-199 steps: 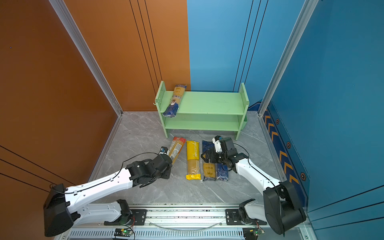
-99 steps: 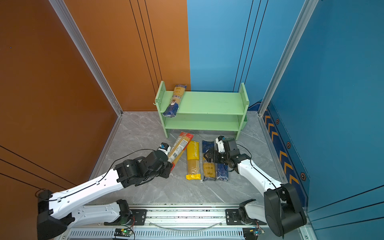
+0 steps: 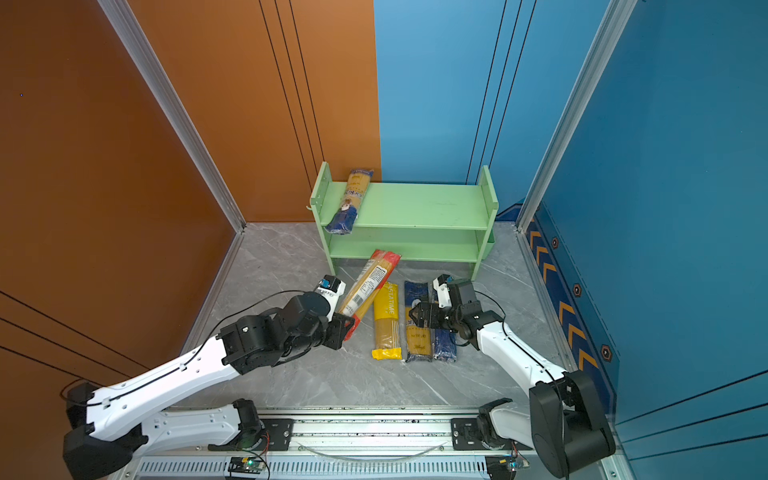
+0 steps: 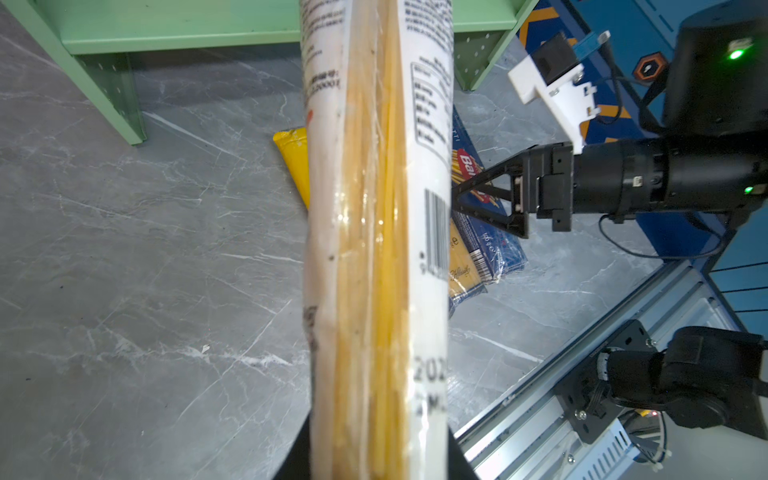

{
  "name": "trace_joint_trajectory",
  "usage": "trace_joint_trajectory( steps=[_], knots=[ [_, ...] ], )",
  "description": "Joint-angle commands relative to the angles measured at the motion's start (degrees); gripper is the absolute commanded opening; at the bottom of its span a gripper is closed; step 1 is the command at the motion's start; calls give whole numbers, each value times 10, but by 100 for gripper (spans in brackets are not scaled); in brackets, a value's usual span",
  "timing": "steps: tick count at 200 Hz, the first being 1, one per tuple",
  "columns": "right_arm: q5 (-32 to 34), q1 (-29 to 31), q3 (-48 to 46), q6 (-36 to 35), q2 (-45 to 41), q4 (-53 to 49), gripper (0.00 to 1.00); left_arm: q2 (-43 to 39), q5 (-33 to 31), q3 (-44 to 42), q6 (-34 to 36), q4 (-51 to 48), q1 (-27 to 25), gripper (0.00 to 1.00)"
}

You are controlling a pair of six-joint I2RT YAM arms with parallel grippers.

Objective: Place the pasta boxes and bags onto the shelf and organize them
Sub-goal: 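Lift the red-white bag upright with the left gripper toward the green shelf, then carry the upright red-white bag with the left gripper over the upper shelf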

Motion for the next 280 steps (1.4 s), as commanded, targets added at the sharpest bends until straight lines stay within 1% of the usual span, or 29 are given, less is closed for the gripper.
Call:
trace_joint_trajectory(
  steps=[1, 41, 76, 96, 127, 159, 162, 172, 219, 254, 280],
  knots=[
    [4, -4, -10, 5, -12, -8, 96, -22, 3, 48, 21, 132, -8, 0],
    [5, -4, -13, 6, -13, -8, 96, 2, 6, 84, 40, 153, -9, 0],
    [5, -4, -15, 8, -13, -5, 96, 25, 6, 107, 55, 195, -9, 0],
    [5, -4, -15, 9, -13, -5, 96, 39, -11, 125, 68, 213, -7, 0],
    [4, -4, -17, 14, -14, 0, 96, 64, -71, 164, 91, 224, -2, 0],
    [3, -4, -18, 18, -20, 3, 96, 99, -98, 202, 96, 227, 15, 0],
    [2, -4, -18, 19, -22, 3, 96, 102, -101, 206, 96, 245, 17, 0],
    [4, -4, -20, 20, -23, 5, 96, 115, -104, 216, 95, 255, 22, 0],
    [8, -3, -25, 24, -25, 6, 95, 186, -134, 280, 88, 271, 50, 0],
    [10, -1, -27, 26, -32, 6, 95, 246, -120, 341, 76, 272, 80, 0],
    [11, 1, -29, 26, -37, 5, 96, 288, -115, 389, 83, 273, 90, 0]
  ],
)
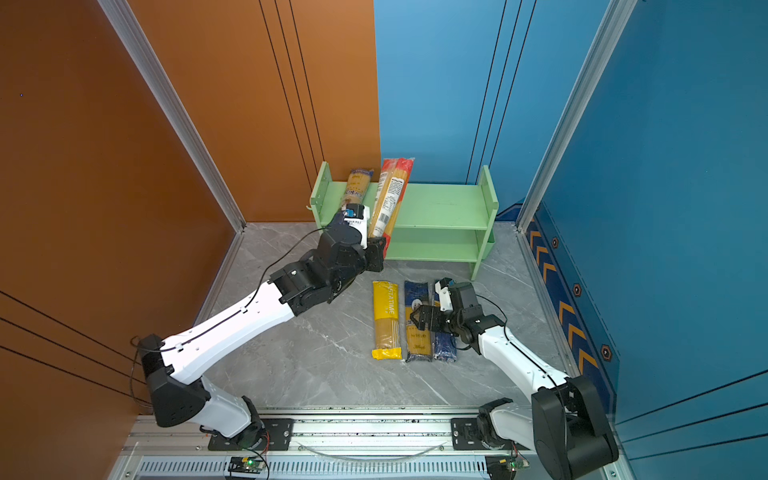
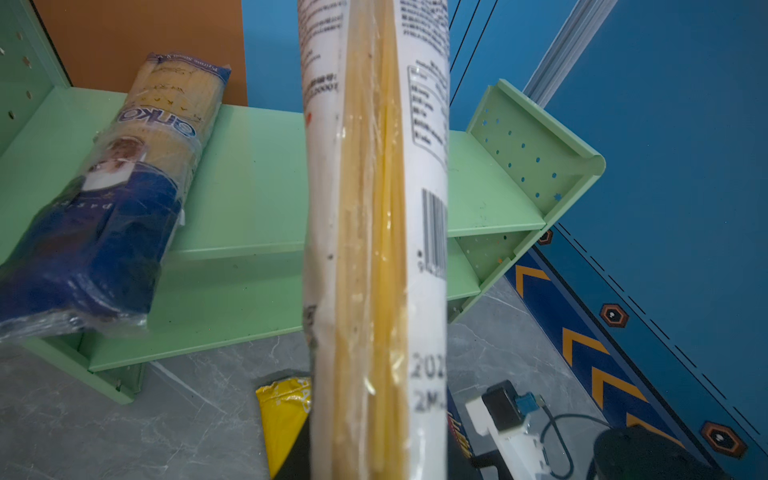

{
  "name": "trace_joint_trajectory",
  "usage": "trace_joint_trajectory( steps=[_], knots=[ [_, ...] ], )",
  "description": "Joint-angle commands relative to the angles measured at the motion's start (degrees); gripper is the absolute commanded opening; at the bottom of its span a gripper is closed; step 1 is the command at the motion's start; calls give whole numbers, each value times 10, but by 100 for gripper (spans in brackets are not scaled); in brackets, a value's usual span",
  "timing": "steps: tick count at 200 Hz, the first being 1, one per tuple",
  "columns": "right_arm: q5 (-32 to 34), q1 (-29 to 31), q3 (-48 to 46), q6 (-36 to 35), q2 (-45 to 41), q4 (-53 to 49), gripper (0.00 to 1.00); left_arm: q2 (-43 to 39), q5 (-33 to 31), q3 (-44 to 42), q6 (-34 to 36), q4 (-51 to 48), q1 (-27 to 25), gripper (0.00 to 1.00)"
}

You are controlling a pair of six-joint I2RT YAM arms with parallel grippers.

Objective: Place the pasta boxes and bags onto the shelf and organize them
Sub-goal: 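Carry the upright red-white bag with the left gripper over the upper shelf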

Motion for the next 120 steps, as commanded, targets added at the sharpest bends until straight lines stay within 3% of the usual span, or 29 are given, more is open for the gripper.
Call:
trace_joint_trajectory(
  steps=[1, 72, 120],
  knots=[
    [10, 0, -7, 7, -15, 4, 95, 11, -18, 76, 10, 102, 10, 0],
    [14, 2, -17, 11, -32, 3, 95, 103, -22, 180, 9, 88, 35, 0],
    [19, 2, -24, 10, -51, -4, 95, 175, -59, 262, 17, 47, 43, 0]
  ],
)
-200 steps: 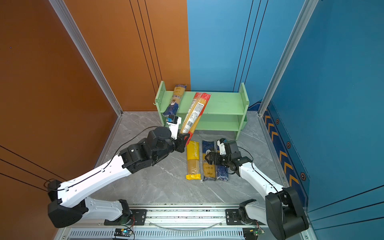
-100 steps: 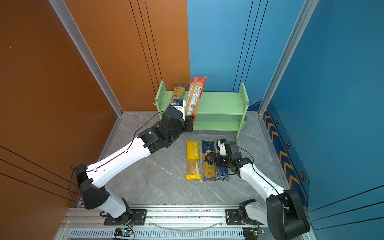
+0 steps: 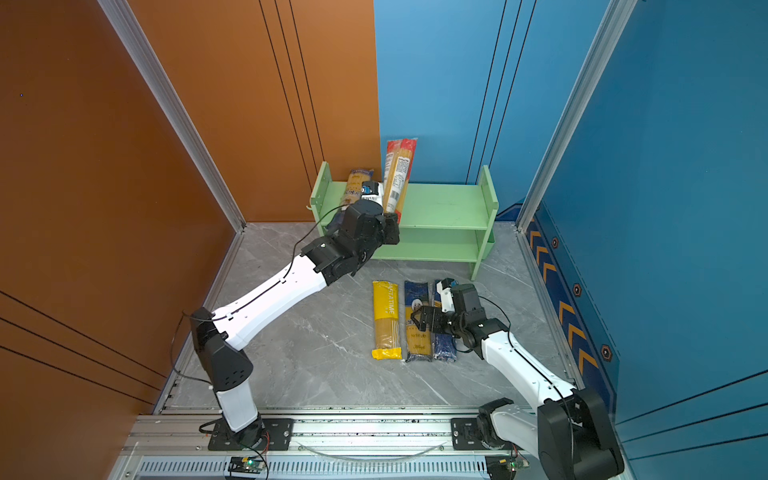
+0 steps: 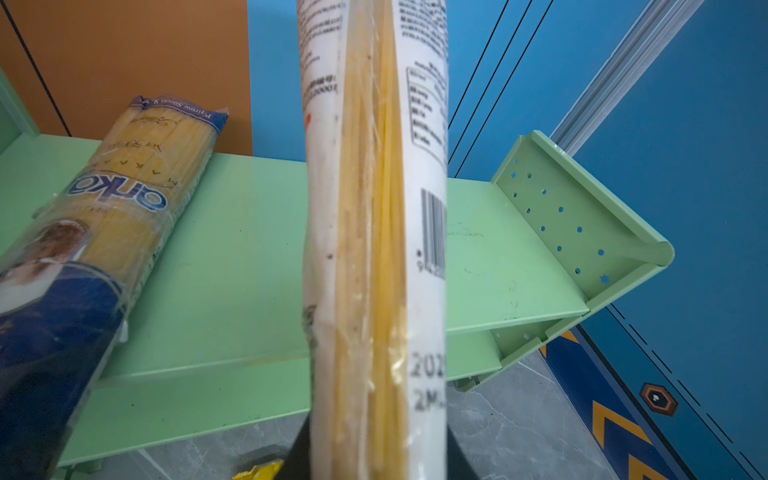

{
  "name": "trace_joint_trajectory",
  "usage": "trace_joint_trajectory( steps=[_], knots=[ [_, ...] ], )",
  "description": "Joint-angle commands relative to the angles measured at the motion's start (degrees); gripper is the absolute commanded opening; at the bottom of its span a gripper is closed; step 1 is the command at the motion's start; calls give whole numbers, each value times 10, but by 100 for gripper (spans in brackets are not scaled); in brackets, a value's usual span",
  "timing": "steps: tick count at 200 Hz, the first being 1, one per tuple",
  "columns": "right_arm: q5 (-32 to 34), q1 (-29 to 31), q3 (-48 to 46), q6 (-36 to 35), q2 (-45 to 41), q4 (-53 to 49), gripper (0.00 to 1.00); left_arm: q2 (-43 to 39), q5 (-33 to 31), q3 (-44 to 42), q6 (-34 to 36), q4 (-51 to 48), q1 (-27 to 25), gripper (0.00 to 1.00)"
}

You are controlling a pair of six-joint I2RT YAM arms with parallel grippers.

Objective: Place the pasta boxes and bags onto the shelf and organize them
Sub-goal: 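Carry the upright red-white bag with the left gripper over the upper shelf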

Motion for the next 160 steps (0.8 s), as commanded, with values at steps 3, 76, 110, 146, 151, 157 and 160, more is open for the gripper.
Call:
trace_joint_trajectory(
  steps=[3, 76, 110, 146, 151, 157, 160],
  knots=[
    [18, 1, -11, 8, -17, -4, 96, 13, -45, 72, 16, 55, 10, 0],
    [21, -4, -23, 6, -32, -4, 96, 67, -80, 131, 36, 26, 12, 0],
    [18, -4, -24, 7, -27, 0, 96, 76, -97, 140, 56, 23, 13, 0],
    [17, -4, -25, 9, -23, 5, 96, 82, -106, 148, 64, 22, 16, 0],
    [18, -4, -25, 9, -23, 6, 96, 83, -106, 150, 64, 21, 17, 0],
    [18, -4, -25, 10, -23, 7, 96, 86, -106, 153, 63, 17, 17, 0],
    [18, -4, -25, 10, -23, 7, 96, 86, -106, 154, 63, 17, 18, 0]
  ],
)
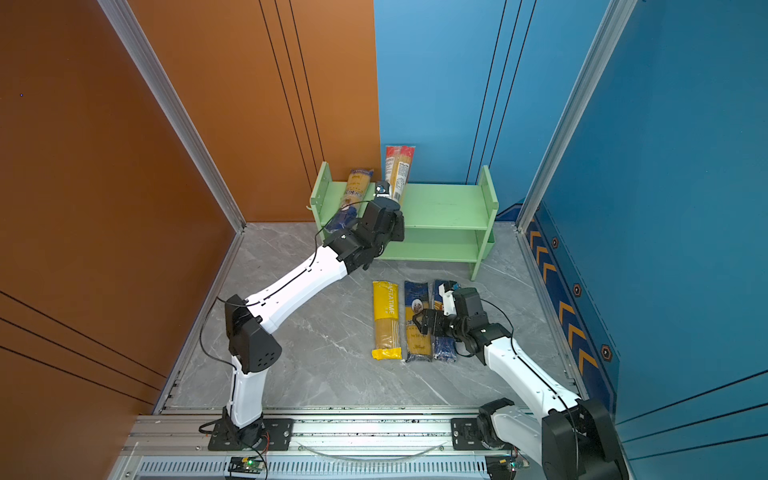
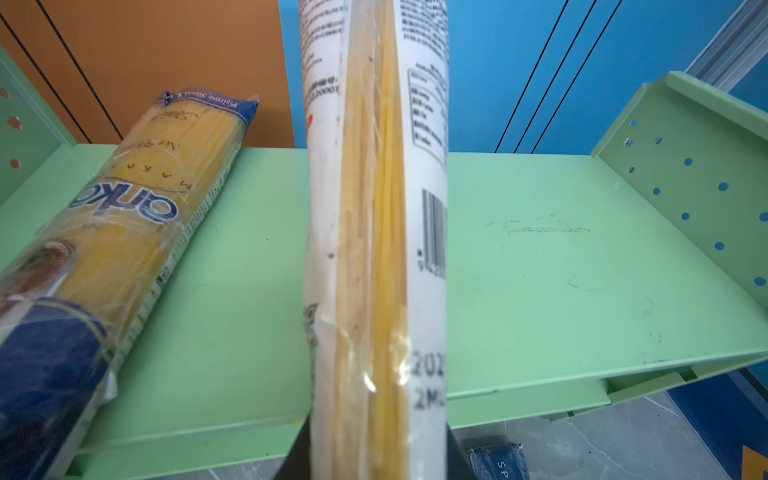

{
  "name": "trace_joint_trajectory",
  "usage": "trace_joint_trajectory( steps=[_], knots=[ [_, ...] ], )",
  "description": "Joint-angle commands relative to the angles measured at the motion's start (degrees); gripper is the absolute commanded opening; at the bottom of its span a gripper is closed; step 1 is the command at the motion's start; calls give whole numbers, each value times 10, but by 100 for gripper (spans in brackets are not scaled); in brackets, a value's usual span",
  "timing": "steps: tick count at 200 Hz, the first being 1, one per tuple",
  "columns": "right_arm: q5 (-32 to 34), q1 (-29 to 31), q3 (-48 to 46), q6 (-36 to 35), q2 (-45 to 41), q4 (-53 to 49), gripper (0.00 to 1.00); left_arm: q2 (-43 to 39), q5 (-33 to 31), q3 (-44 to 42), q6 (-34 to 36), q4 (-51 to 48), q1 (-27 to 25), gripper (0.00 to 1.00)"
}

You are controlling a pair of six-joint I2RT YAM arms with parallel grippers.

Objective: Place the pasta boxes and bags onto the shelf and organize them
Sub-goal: 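Carry the upright red-white bag with the left gripper over the upper shelf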

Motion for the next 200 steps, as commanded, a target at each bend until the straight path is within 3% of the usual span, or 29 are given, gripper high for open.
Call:
trace_joint_trajectory(
  steps=[1, 186, 200],
  knots=[
    [7, -4, -7, 10, 2, 7, 96, -13, -41, 51, 17, 77, 8, 0],
    [7, -4, -14, 15, 1, 16, 96, 5, -13, 63, -20, 70, 4, 0],
    [7, -4, -14, 15, 1, 16, 96, 6, -11, 63, -22, 71, 5, 4]
  ],
)
